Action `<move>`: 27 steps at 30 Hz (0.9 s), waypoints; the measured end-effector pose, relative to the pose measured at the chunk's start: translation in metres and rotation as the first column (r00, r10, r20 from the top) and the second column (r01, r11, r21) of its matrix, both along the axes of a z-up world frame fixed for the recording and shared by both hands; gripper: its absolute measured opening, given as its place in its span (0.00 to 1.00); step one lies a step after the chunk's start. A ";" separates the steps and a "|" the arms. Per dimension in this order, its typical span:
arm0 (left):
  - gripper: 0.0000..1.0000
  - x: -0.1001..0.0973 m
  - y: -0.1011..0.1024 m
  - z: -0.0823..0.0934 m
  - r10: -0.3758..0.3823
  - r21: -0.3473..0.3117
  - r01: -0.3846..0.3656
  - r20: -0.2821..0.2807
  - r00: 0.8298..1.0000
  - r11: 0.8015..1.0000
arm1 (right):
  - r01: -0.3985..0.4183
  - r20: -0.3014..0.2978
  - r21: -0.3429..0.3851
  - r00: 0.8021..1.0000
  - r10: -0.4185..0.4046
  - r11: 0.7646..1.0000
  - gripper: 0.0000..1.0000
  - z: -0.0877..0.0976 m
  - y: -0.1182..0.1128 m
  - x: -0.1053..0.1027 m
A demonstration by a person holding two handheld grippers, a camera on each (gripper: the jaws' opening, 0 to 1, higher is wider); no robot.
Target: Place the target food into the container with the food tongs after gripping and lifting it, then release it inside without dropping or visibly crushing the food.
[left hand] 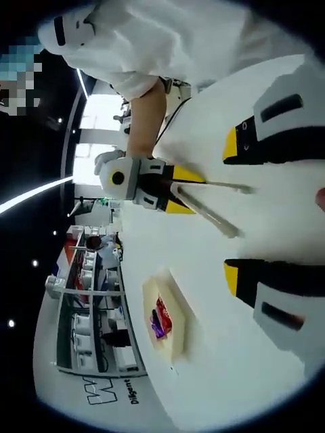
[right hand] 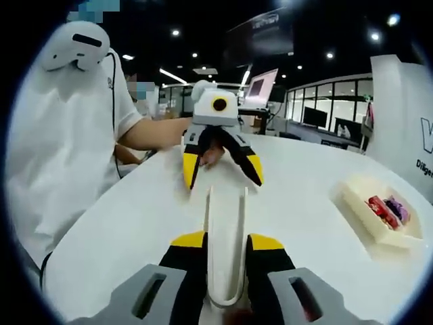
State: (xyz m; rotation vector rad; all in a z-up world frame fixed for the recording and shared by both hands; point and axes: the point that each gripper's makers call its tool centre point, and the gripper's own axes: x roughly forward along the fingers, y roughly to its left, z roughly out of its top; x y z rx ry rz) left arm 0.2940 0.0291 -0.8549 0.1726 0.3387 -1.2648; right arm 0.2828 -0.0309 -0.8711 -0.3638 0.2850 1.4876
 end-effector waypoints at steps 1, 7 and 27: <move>0.52 0.000 0.000 -0.001 -0.001 0.007 0.001 0.006 1.000 1.000 | 0.001 0.001 0.000 1.000 -0.001 1.000 0.15 0.000 0.000 0.000; 0.42 0.000 -0.008 -0.004 -0.018 0.031 0.017 0.036 0.999 0.999 | 0.000 -0.007 0.000 1.000 0.000 1.000 0.15 0.000 0.000 0.000; 0.32 0.001 -0.008 -0.006 -0.033 0.053 0.030 0.059 0.998 0.998 | 0.035 -0.011 -0.004 0.999 -0.035 0.999 0.17 0.000 -0.011 0.001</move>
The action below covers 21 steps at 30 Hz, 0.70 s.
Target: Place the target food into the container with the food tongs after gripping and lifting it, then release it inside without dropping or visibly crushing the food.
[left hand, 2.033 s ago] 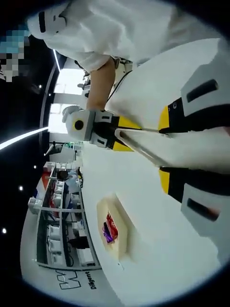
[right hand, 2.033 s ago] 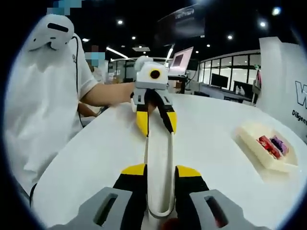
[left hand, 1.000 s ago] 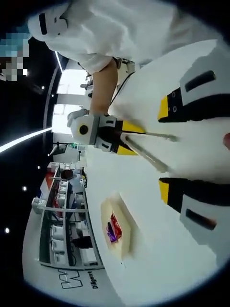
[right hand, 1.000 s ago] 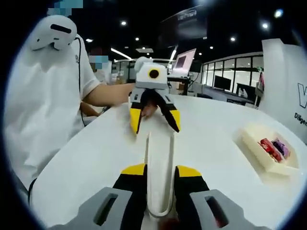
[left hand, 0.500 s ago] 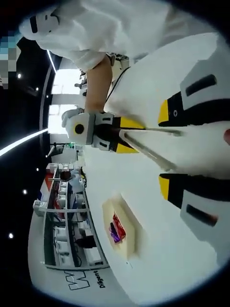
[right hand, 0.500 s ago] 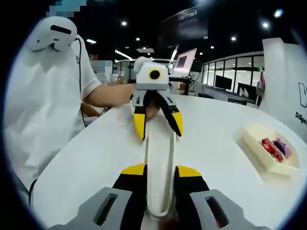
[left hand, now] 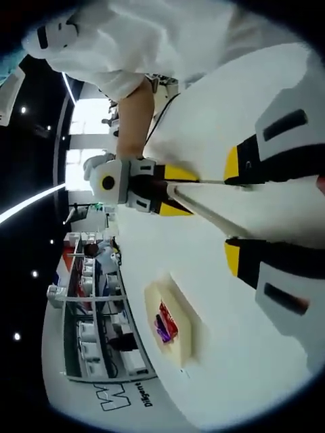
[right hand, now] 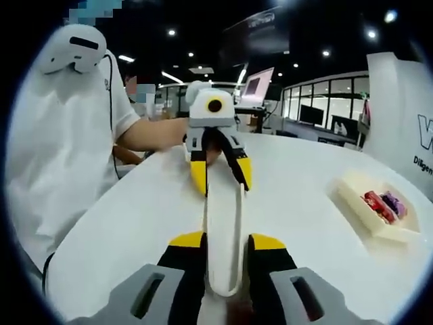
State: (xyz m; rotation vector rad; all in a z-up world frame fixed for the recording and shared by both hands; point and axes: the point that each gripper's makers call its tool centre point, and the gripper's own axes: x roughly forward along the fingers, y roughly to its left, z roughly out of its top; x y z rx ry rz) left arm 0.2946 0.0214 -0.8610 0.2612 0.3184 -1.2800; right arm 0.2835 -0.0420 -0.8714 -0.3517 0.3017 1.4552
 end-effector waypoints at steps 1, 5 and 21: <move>0.32 0.000 0.000 0.000 0.000 0.000 0.000 0.000 1.000 1.000 | 0.003 0.006 -0.001 1.000 -0.003 1.000 0.17 0.000 -0.001 0.000; 0.32 0.000 0.000 0.000 -0.002 -0.001 0.002 -0.001 1.000 1.000 | 0.017 0.008 0.000 1.000 -0.017 1.000 0.16 0.001 -0.006 -0.001; 0.32 0.000 -0.001 0.000 0.000 -0.001 0.000 -0.004 1.000 1.000 | 0.045 0.014 0.003 0.999 -0.045 0.999 0.12 0.002 -0.014 -0.002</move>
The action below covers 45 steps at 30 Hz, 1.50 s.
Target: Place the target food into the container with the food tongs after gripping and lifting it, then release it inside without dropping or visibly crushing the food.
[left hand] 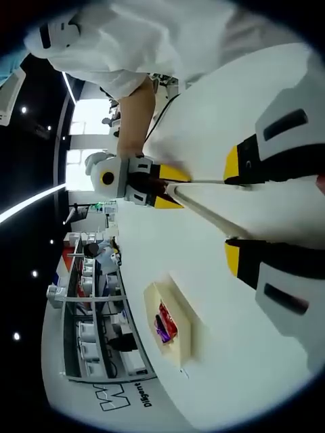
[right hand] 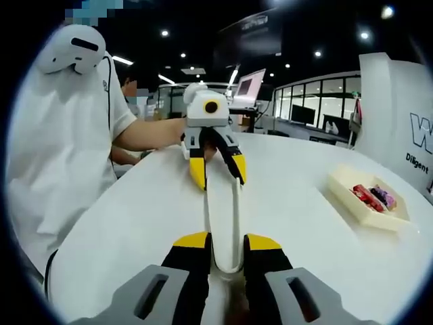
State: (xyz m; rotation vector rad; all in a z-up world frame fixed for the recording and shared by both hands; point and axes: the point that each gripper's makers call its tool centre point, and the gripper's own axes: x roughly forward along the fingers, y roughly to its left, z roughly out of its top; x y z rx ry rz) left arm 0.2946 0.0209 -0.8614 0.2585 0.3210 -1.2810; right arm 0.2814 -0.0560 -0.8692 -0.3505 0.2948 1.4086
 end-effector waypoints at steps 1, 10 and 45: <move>0.32 0.000 0.000 0.000 0.000 0.000 0.000 0.000 1.000 1.000 | 0.000 -0.001 0.000 1.000 0.000 1.000 0.12 0.000 0.000 0.000; 0.33 0.000 0.000 0.000 0.004 0.001 -0.004 -0.003 1.000 1.000 | 0.010 -0.010 -0.005 1.000 -0.010 1.000 0.14 -0.001 -0.001 0.000; 0.52 -0.004 0.006 0.007 0.103 -0.023 -0.103 -0.012 0.995 0.994 | 0.119 -0.015 0.010 0.993 -0.119 0.993 0.24 0.006 -0.013 0.000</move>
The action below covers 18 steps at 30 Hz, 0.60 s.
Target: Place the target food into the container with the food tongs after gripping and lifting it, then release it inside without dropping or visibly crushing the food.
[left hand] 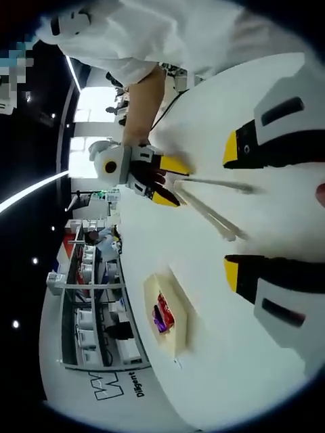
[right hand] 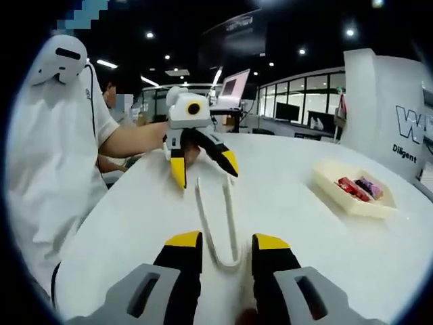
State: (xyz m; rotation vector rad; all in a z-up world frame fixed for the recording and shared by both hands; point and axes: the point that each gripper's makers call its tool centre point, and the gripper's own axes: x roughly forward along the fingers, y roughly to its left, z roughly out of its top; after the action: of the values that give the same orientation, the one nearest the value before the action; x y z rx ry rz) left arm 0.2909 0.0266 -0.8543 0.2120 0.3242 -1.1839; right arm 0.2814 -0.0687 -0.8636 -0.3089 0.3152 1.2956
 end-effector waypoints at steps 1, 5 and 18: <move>0.53 0.000 0.001 0.001 0.012 -0.005 -0.012 -0.001 1.000 1.000 | 0.007 0.002 -0.002 1.000 -0.007 1.000 0.25 0.000 0.000 -0.001; 0.56 0.000 0.005 0.002 0.045 -0.010 -0.045 -0.002 0.999 0.999 | 0.045 0.001 -0.005 0.999 -0.045 0.999 0.27 0.001 -0.003 0.000; 0.62 -0.012 0.008 0.006 0.117 -0.038 -0.117 0.004 0.993 0.992 | 0.195 -0.024 0.035 0.981 -0.195 0.980 0.36 0.006 -0.006 -0.002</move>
State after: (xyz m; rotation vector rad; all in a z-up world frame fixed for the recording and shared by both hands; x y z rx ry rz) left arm 0.2788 0.0346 -0.8479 0.1620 0.3043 -1.0724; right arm 0.2797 -0.0745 -0.8576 -0.2272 0.3303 1.1107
